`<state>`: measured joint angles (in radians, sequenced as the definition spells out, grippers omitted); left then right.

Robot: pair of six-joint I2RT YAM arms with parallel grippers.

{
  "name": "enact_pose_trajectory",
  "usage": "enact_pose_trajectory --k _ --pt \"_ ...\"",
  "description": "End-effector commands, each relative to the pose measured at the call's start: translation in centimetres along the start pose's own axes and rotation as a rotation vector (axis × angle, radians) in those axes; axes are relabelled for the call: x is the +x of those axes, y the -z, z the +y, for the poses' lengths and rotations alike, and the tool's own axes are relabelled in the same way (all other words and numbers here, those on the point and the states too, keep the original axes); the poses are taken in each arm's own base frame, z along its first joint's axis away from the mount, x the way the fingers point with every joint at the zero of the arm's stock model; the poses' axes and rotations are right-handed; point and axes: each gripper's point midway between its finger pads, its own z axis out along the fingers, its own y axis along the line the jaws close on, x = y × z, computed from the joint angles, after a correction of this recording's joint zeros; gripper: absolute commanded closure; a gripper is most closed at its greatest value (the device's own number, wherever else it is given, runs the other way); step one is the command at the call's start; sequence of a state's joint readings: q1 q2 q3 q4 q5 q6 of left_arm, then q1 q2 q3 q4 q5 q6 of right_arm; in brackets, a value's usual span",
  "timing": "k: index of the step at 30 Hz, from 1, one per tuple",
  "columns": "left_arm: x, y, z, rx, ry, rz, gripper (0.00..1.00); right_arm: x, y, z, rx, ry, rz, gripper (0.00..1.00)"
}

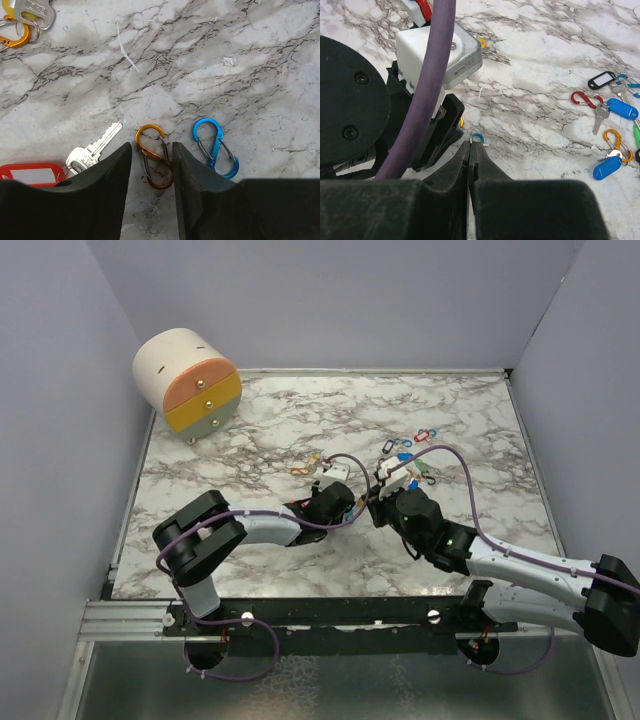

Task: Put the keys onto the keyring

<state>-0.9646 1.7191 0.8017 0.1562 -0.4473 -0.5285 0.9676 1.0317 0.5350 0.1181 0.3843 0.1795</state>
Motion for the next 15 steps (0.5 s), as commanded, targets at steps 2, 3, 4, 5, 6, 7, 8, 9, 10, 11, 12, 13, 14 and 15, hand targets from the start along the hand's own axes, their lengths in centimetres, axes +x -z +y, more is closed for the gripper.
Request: enact_pose_trajectory --k 2,3,4,5,6,7,8,9,10,11,12,13,14,15 --pt "4.3 1.1 0.9 -0.016 -0.073 0.124 0.59 -0.7 0.0 0.2 -0.001 -0.009 -0.021 0.99" --pt "4.5 1.2 0.9 -0.017 -0.075 0.125 0.59 -0.6 0.0 0.2 -0.002 -0.008 -0.020 0.99" --pt "4.5 1.2 0.9 -0.018 -0.075 0.127 0.59 -0.6 0.0 0.2 -0.003 -0.008 -0.019 0.99" --pt "4.6 1.2 0.9 -0.019 -0.075 0.128 0.59 -0.6 0.0 0.2 -0.002 -0.007 -0.019 0.99" --pt "4.7 1.3 0.9 -0.023 -0.074 0.132 0.59 -0.6 0.0 0.2 -0.003 -0.007 -0.018 0.99" --pt "4.9 1.3 0.9 -0.023 -0.074 0.134 0.59 -0.6 0.0 0.3 -0.005 -0.006 -0.019 0.99" --pt "5.0 1.3 0.9 -0.024 -0.073 0.135 0.60 -0.6 0.0 0.2 -0.004 -0.006 -0.018 0.99" --pt "5.1 1.3 0.9 -0.026 -0.072 0.137 0.60 -0.6 0.0 0.2 -0.004 -0.007 -0.019 0.99" --pt "5.2 1.3 0.9 -0.028 -0.071 0.138 0.61 -0.6 0.0 0.2 -0.003 -0.008 -0.020 0.99" --pt "5.3 1.2 1.0 -0.029 -0.074 0.140 0.62 -0.5 -0.1 0.2 -0.002 -0.007 -0.017 0.99" --pt "5.4 1.1 1.0 -0.032 -0.077 0.141 0.62 -0.6 0.0 0.2 -0.003 -0.006 -0.019 0.99" --pt "5.5 1.1 1.1 -0.036 -0.079 0.145 0.64 -0.5 0.0 0.2 -0.004 -0.007 -0.018 0.99" --pt "5.6 1.0 1.1 -0.038 -0.082 0.146 0.67 -0.6 0.0 0.2 -0.002 -0.007 -0.018 0.99" --pt "5.6 1.0 1.1 -0.040 -0.082 0.146 0.70 -0.5 0.0 0.2 -0.003 -0.006 -0.016 0.99"
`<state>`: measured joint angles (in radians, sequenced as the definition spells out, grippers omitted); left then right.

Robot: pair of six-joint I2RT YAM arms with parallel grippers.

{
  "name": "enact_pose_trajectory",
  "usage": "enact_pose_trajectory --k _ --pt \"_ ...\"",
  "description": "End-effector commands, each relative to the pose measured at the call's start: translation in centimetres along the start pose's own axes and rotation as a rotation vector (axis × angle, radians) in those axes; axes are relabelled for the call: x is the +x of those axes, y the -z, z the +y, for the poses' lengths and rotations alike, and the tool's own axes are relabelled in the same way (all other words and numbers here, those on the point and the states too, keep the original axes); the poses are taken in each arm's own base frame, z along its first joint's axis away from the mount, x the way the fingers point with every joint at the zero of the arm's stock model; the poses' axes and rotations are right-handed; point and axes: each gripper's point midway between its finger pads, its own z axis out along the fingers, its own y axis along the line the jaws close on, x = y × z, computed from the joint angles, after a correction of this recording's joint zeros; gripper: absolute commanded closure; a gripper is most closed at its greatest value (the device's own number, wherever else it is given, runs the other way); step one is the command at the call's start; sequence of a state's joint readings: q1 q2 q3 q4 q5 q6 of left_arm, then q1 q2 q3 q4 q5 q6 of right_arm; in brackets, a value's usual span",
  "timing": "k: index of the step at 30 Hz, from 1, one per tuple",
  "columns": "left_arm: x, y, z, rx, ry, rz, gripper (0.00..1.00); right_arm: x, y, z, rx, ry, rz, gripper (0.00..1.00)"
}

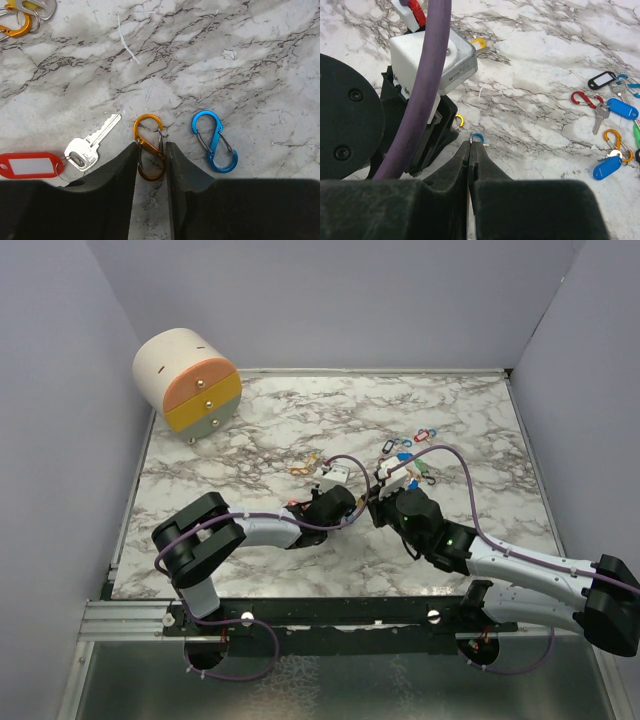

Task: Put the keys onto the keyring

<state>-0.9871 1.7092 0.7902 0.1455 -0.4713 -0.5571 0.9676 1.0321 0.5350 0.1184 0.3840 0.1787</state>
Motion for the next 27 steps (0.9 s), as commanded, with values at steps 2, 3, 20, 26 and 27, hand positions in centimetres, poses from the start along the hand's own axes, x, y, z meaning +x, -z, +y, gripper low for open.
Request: enact_pose_trajectory --k 2,3,20,26,27 --pt "5.1 0.4 1.4 -0.032 -0.092 0.144 0.78 -0.5 0.0 0.2 -0.002 -0.008 -0.016 0.99" --pt "5.1 0.4 1.4 -0.034 -0.090 0.140 0.83 -0.4 0.1 0.2 -0.002 -0.008 -0.016 0.99" --pt "0.1 3.0 0.0 0.042 -0.080 0.040 1.00 1.3 -1.2 1.9 -0.078 0.052 0.073 0.99" --pt "-2.9 5.3 -2.1 0.161 -0.059 -0.009 1.00 1.5 -1.5 2.4 -0.103 0.066 0.074 0.99" --pt "-3.2 5.6 -2.3 0.178 -0.057 -0.015 1.00 1.6 -1.6 2.4 -0.102 0.067 0.075 0.99"
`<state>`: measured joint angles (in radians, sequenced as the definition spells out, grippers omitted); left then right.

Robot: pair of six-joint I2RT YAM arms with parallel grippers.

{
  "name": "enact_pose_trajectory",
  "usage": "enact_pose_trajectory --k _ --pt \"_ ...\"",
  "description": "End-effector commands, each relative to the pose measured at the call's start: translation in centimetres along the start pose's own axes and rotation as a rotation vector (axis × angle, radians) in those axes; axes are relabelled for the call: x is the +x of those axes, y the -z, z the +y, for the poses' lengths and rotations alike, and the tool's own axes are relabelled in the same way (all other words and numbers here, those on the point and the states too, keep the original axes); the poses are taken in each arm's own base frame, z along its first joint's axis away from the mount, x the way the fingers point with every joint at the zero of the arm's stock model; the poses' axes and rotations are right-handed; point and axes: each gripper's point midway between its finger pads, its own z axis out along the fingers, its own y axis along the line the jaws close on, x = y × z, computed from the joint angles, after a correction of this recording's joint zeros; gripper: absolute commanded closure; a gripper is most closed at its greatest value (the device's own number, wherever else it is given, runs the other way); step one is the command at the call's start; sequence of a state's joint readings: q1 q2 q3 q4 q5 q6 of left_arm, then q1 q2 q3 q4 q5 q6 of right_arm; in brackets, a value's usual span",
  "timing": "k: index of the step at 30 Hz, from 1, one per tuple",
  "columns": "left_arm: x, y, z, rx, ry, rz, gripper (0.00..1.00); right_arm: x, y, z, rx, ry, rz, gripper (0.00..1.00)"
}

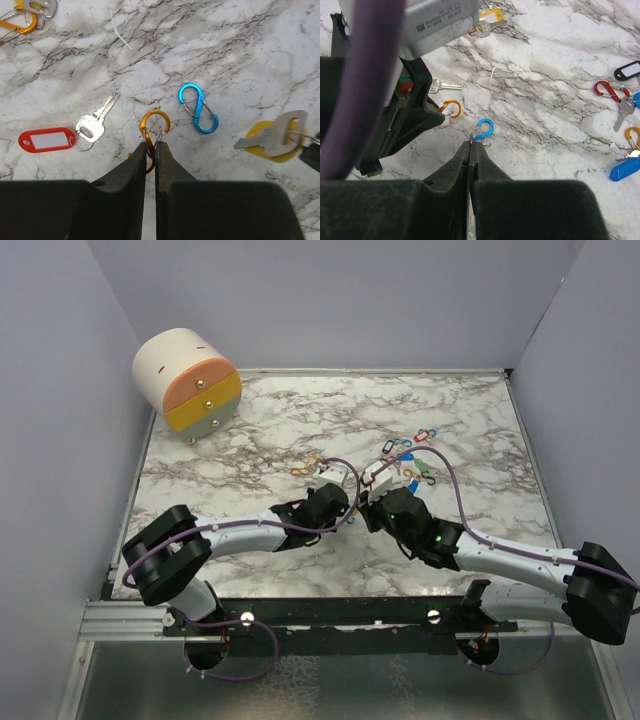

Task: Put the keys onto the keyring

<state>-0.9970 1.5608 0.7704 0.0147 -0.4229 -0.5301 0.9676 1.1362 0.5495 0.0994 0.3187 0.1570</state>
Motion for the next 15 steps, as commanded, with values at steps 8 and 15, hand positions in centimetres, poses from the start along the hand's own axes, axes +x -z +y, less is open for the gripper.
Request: enact_pose_trajectory --k 8,15 --pt "-3.8 3.7 -3.9 0.216 -0.012 -0.065 1.00 -0.6 -1.3 1.7 -0.071 0.036 -0.013 0.99" --pt "-4.6 4.4 -4.1 0.236 -0.007 -0.086 1.00 0.1 -1.9 2.2 -0.086 0.043 0.015 0.99"
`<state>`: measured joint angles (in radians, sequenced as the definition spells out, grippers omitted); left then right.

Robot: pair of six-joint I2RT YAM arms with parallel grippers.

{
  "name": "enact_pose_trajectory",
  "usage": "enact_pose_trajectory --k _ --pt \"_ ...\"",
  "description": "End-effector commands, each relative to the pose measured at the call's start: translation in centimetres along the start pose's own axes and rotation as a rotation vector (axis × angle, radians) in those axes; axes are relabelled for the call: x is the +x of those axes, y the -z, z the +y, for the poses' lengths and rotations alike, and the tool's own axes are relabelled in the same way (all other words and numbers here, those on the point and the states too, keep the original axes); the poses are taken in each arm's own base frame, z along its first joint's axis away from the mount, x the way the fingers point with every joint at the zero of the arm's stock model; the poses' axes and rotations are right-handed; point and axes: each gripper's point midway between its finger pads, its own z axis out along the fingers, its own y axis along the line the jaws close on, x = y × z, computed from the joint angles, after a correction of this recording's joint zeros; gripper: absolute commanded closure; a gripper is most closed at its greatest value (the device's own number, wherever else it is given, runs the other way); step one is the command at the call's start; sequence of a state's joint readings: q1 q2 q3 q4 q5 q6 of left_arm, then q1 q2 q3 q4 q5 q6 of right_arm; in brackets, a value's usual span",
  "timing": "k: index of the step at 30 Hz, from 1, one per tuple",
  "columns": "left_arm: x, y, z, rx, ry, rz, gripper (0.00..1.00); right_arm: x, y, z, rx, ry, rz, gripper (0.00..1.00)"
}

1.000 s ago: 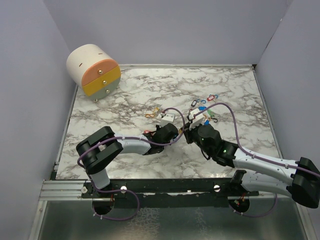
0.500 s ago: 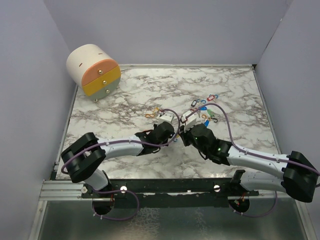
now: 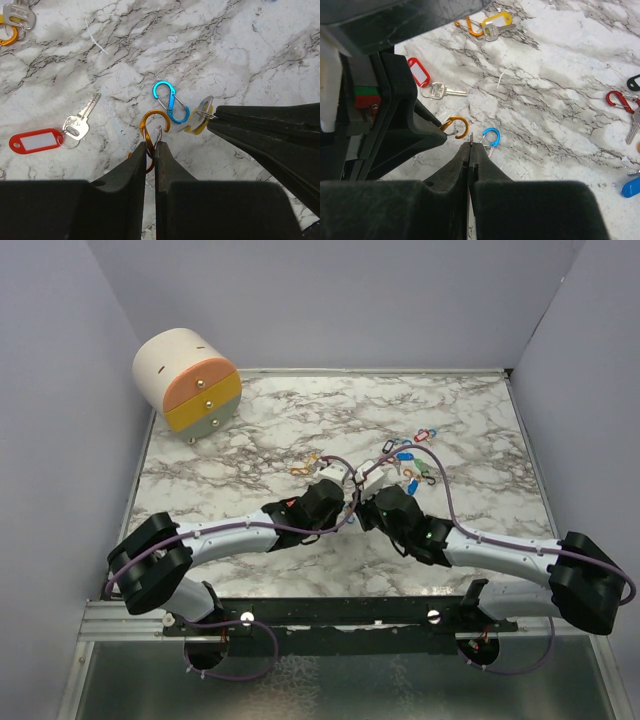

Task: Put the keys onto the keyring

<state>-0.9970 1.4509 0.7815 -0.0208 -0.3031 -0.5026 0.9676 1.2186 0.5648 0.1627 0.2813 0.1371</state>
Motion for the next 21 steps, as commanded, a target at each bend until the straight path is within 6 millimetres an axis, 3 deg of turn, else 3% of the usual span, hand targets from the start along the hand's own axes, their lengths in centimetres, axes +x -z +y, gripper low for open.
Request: enact_pose_trajectory --k 1,7,21 --pt "-2.8 1.4 -2.2 0.095 -0.011 -0.073 1.00 -0.2 -0.6 1.2 -0.053 0.022 0.009 0.99" --pt "-3.6 1.7 -2.2 0.087 -0.004 -0.095 1.00 0.2 -0.8 1.4 -0.060 0.004 0.007 0.99" --pt "-5.7 2.0 -1.9 0.078 0.022 -0.139 1.00 -1.8 2.2 0.2 -0.048 -0.082 -0.185 0.99"
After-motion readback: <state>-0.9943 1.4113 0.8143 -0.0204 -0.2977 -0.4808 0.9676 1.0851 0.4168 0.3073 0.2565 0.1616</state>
